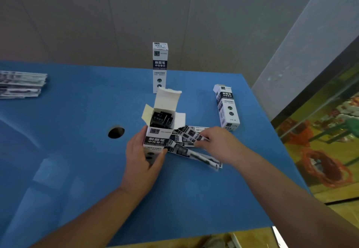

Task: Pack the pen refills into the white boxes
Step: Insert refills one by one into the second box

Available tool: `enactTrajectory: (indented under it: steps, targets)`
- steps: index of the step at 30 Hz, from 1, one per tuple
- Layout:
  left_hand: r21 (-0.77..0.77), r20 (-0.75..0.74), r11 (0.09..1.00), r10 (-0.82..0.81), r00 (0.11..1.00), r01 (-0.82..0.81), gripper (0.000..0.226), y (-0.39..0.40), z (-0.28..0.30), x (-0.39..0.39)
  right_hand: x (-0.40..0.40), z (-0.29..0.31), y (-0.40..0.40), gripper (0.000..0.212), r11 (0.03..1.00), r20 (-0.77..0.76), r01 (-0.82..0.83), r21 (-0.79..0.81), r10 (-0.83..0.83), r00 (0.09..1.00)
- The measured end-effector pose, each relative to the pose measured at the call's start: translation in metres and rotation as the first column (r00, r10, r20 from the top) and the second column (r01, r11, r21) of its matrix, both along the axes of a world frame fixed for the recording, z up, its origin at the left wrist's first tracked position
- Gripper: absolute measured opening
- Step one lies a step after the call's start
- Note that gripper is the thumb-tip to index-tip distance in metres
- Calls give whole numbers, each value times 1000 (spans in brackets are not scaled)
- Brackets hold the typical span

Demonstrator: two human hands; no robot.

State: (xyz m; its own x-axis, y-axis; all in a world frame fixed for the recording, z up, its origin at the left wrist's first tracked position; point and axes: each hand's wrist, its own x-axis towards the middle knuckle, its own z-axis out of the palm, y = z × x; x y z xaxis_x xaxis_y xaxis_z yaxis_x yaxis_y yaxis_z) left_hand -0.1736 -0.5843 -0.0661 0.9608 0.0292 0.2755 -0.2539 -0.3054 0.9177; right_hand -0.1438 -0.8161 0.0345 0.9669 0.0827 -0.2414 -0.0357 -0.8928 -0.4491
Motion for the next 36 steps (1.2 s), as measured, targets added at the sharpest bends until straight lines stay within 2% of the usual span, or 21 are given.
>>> enactTrajectory:
  steps: [4,7,8,10,12,14,17,19,21,25,29,36]
  targets:
    - [-26,-28,1000,-5,1000,4,72,0,3,1,-1,11,-3,46,999,23,32,14,-32,999]
    - [-33,-66,999,-41,997,39,64,0,5,4,-3,31,-6,38,994,99,80,75,-88,991]
    - [-30,-70,999,-40,997,38,61,0,5,4,-6,40,-7,32,979,129,120,162,-142,981]
    - [-27,-64,999,-22,998,20,60,-1,5,2,-12,61,-11,15,880,131,174,443,-256,958]
    - [-21,-73,999,-26,997,24,60,0,3,3,-18,82,-13,7,785,167,110,609,-263,950]
    - [-3,-95,999,-49,994,49,54,1,0,5,-23,101,-11,6,708,232,9,706,-244,942]
    - [28,-69,999,-19,997,21,59,0,3,1,-30,123,-3,25,604,318,-129,786,-217,923]
    - [43,-49,999,-6,999,8,64,-1,6,-2,-32,130,6,16,577,361,-193,794,-191,913]
    - [59,-58,997,-40,997,44,61,-1,7,0,-33,134,19,4,609,416,-241,755,-161,895]
    - [33,-120,996,-81,989,85,59,2,10,5,-33,141,37,17,748,475,-267,608,-73,877]
    - [85,-96,991,-93,991,101,58,2,11,3,-27,144,48,5,872,382,-201,447,18,924]
    - [89,-97,993,-66,993,75,56,1,13,1,-21,150,55,27,886,324,-161,435,13,946]
